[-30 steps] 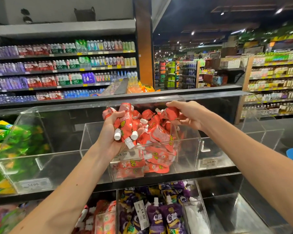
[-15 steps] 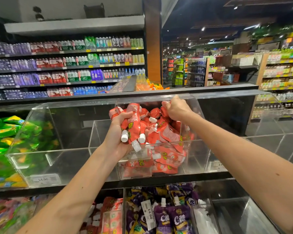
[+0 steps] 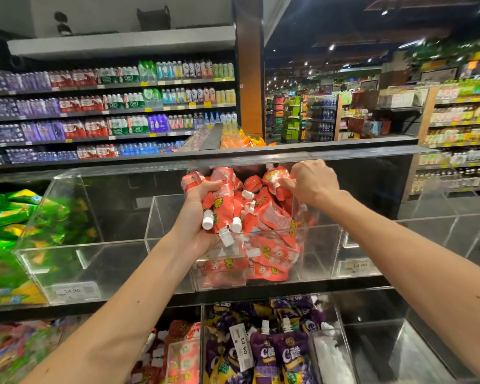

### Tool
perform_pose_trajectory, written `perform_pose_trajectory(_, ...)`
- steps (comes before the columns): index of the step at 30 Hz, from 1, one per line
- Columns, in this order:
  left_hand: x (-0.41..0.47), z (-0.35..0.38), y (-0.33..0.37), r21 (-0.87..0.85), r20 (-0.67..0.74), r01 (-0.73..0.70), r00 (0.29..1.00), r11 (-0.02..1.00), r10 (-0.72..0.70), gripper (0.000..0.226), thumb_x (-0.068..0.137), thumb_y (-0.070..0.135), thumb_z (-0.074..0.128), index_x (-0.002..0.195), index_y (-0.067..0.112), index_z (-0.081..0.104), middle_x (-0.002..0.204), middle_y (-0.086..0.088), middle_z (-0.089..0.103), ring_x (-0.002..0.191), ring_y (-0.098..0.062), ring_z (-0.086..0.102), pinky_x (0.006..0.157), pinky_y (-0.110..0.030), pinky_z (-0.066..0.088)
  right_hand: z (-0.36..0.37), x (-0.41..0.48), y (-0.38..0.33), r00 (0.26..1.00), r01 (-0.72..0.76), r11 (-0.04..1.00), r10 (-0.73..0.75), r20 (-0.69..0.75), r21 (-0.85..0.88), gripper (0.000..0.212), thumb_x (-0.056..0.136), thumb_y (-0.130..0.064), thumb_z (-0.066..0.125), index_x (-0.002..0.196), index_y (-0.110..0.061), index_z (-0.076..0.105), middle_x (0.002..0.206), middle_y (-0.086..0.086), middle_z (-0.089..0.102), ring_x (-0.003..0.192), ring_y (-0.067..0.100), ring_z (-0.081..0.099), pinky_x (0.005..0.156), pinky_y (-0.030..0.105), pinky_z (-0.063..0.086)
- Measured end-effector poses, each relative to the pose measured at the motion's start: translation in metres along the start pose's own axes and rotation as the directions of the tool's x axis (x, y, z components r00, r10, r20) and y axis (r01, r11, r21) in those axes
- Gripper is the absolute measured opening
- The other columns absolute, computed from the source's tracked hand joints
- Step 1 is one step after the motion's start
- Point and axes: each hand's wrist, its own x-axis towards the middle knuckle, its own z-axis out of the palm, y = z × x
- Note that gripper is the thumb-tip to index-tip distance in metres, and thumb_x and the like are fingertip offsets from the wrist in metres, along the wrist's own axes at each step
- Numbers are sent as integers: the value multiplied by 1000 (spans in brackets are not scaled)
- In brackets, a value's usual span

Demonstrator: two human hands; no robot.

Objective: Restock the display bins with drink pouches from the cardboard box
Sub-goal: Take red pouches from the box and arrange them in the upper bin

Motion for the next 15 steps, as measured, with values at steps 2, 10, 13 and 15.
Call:
perform_pose_trajectory(2, 3, 4, 0, 52, 7, 14, 1000, 999, -15, 37, 90, 30, 58, 101, -2, 71, 78, -15, 71, 65, -25, 69, 73, -36, 59, -5, -7, 0, 994, 36, 998, -31, -105, 48, 43, 98, -51, 53, 105, -12, 70, 109, 10, 67, 109, 29, 56, 86, 40, 47)
perform_pose_trajectory(10, 5, 27, -5, 299, 168, 26, 983, 954, -79, 32, 80, 14, 65, 110, 3, 66, 95, -17, 73, 74, -26, 71, 71, -35, 62, -69, -51, -14, 836, -246, 552, -295, 463, 797, 42, 92, -49, 63, 107, -11, 68, 74, 0, 74, 58, 12, 62, 55, 21, 51)
perform_pose_trajectory(13, 10, 35, -6, 360, 167, -20, 985, 933, -44, 34, 87, 9, 62, 119, -1, 63, 101, -22, 71, 74, -28, 71, 69, -37, 61, -69, -44, -1, 838, -292, 503, -275, 471, 814, 38, 89, -40, 71, 112, -9, 70, 95, 14, 76, 79, 24, 69, 76, 42, 44)
perform_pose_trajectory(15, 12, 40, -6, 346, 181, -25, 983, 938, -41, 43, 86, 15, 68, 124, -2, 61, 102, -24, 71, 73, -26, 70, 64, -36, 61, -68, -43, 5, 859, -302, 467, -245, 450, 831, 29, 91, -32, 71, 108, -9, 72, 102, 20, 74, 97, 40, 69, 90, 56, 43)
